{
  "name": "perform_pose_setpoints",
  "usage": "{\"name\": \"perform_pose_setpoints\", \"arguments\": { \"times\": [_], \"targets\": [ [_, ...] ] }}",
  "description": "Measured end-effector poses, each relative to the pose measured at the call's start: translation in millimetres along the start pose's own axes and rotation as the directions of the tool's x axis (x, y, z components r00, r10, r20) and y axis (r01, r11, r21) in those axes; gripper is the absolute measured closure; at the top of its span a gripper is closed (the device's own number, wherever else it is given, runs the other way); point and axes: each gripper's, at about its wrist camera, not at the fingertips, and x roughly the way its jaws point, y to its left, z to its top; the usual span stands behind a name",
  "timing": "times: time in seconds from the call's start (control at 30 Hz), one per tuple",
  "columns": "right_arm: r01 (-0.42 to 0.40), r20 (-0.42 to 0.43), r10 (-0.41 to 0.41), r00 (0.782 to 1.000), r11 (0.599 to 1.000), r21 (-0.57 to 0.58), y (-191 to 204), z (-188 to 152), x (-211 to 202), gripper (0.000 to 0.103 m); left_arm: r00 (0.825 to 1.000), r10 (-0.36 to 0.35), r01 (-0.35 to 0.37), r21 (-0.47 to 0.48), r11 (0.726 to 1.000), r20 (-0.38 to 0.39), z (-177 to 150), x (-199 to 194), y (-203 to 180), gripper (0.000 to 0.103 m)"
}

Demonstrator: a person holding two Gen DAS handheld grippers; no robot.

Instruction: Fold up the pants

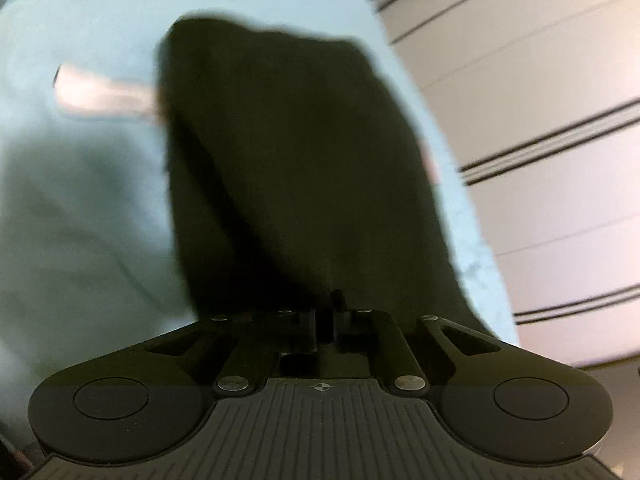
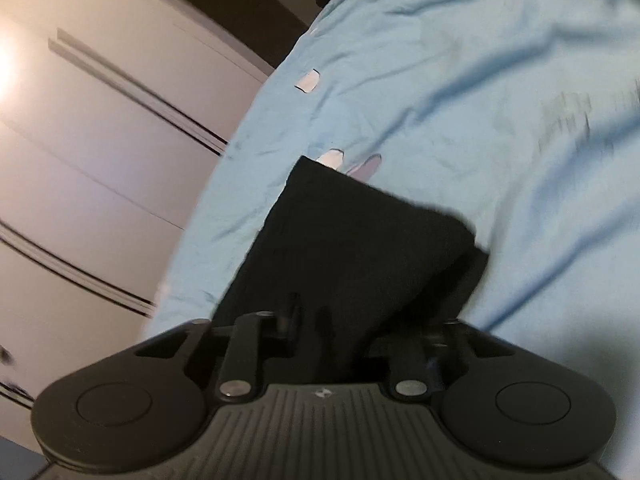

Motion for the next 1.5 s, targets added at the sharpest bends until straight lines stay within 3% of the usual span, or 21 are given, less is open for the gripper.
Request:
{"name": "perform_pose_setpoints", "arguments": {
  "times": [0.07,0.13,0.2,0.27,0.33,0.4,0.47,0.5,0.53,0.57,0.6,0.67,0.73,0.8,0.9,0.97,1.03,1.17,1.33,1.4,1.5],
  "targets": [
    [0.003,0.044,0.001,0.999,0.995,-0.100,21,6,-15,0.100,0.997,-0.048,0.044,0.080,0.996,0.057,3,-23,-13,0.095],
    [-0.037,0.140,0.068,0.988,0.976,-0.213,40,8,-41,0.100,0.994,-0.029,0.011,0.176,0.984,0.102,-7,-36,-26,0.095],
    [0.008,0.231,0.075,0.970,0.941,-0.338,50,2,-60,0.100,0.992,0.069,-0.096,0.270,0.958,0.109,-15,-38,-27,0.094],
    [0.108,0.278,0.011,0.961,0.905,-0.412,46,-7,-59,0.099,0.971,0.228,-0.237,0.349,0.906,0.067,-25,-14,-29,0.087],
    [0.223,0.227,-0.141,0.964,0.893,-0.390,29,-9,-39,0.092,0.931,0.359,-0.355,0.373,0.857,0.061,-29,-3,-30,0.071],
    [0.358,0.166,-0.319,0.933,0.870,-0.340,13,-8,-23,0.090,0.897,0.423,-0.441,0.335,0.832,0.132,-28,-13,-30,0.050],
    [0.412,0.229,-0.357,0.906,0.869,-0.275,5,-11,-38,0.071,0.796,0.546,-0.601,0.246,0.760,0.260,-27,-32,-37,0.042],
    [0.452,0.278,-0.381,0.882,0.852,-0.265,8,-12,-46,0.067,0.760,0.568,-0.640,0.205,0.741,0.316,-29,-31,-47,0.041],
    [0.503,0.337,-0.410,0.848,0.823,-0.265,16,-15,-53,0.063,0.751,0.549,-0.636,0.180,0.751,0.366,-31,-37,-55,0.041],
    [0.552,0.405,-0.428,0.808,0.789,-0.269,27,-19,-59,0.063,0.773,0.494,-0.595,0.184,0.783,0.397,-38,-49,-60,0.040],
    [0.560,0.445,-0.410,0.796,0.779,-0.283,38,-23,-65,0.063,0.812,0.413,-0.530,0.225,0.818,0.413,-47,-60,-70,0.034],
    [0.480,0.467,-0.291,0.835,0.800,-0.360,69,-38,-66,0.062,0.900,0.236,-0.382,0.402,0.832,0.367,-63,-45,-102,0.019],
    [0.331,0.376,-0.145,0.915,0.803,-0.496,99,-58,-53,0.062,0.949,0.138,-0.281,0.570,0.772,0.282,-86,-23,-136,0.020],
    [0.143,0.195,-0.019,0.981,0.749,-0.647,135,-89,-27,0.062,0.976,0.064,-0.196,0.708,0.678,0.210,-118,6,-163,0.020],
    [-0.110,-0.059,0.102,0.993,0.610,-0.785,179,-150,11,0.064,0.993,0.017,-0.113,0.853,0.509,0.121,-161,60,-189,0.025],
    [-0.189,-0.149,0.120,0.982,0.488,-0.852,199,-188,32,0.067,0.991,0.010,-0.126,0.908,0.400,0.133,-182,90,-203,0.027],
    [-0.202,-0.182,0.088,0.979,0.412,-0.888,207,-209,52,0.073,0.990,0.035,-0.143,0.931,0.336,0.139,-189,117,-211,0.029],
    [-0.152,-0.135,0.071,0.988,0.418,-0.896,206,-208,84,0.074,0.981,0.065,-0.195,0.912,0.361,0.184,-192,146,-229,0.026],
    [-0.087,-0.072,0.049,0.996,0.563,-0.822,189,-167,107,0.079,0.947,0.100,-0.321,0.891,0.321,0.306,-193,169,-250,0.028],
    [-0.043,-0.040,0.019,0.999,0.613,-0.789,182,-154,96,0.079,0.963,0.084,-0.270,0.898,0.347,0.257,-187,165,-251,0.032],
    [-0.091,-0.069,0.059,0.996,0.643,-0.761,161,-135,61,0.079,0.986,0.019,-0.165,0.933,0.321,0.168,-194,132,-237,0.024]
  ]
}}
